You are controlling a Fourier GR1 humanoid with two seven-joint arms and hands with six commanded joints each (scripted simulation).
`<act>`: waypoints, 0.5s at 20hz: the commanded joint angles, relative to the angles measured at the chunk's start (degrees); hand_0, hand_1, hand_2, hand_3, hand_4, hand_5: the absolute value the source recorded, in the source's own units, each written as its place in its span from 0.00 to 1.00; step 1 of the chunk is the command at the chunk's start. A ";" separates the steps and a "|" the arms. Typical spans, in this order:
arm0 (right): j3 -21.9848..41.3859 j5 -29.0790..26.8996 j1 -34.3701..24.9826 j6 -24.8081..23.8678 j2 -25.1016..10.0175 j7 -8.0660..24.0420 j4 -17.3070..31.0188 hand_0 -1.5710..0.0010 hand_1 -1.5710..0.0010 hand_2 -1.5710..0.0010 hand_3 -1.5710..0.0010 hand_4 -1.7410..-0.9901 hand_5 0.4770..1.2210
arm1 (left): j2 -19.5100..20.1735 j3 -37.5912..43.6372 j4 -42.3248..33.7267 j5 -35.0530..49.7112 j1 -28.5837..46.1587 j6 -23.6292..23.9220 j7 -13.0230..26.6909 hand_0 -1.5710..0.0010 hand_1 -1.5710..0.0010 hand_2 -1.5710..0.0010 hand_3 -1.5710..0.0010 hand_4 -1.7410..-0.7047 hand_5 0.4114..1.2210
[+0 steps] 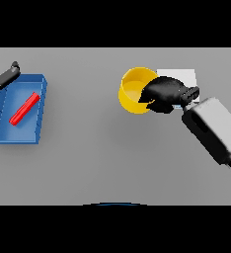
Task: Pick up the red beaker and tilt it to pour out 1 green nut into yellow bowl. Pick up the yellow bowl and place it on the metallic measuring scale.
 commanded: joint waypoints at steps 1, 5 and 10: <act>-0.58 -0.14 -0.84 0.34 -0.31 0.89 1.18 0.03 0.01 0.00 0.15 0.02 1.00 | 0.28 0.12 -0.11 0.24 0.24 -0.50 -0.61 1.00 1.00 1.00 1.00 0.92 0.42; -1.50 0.97 -3.54 -3.59 -1.72 -1.05 8.21 0.01 0.00 0.00 0.10 0.02 1.00 | 0.14 0.63 0.21 0.86 0.44 -0.37 -0.59 1.00 1.00 1.00 1.00 0.90 0.43; -1.61 1.35 -5.11 -5.59 -3.64 -3.96 14.10 0.00 0.00 0.00 0.19 0.02 1.00 | -0.12 0.44 0.31 0.64 0.18 -0.33 0.05 1.00 1.00 1.00 1.00 0.91 0.42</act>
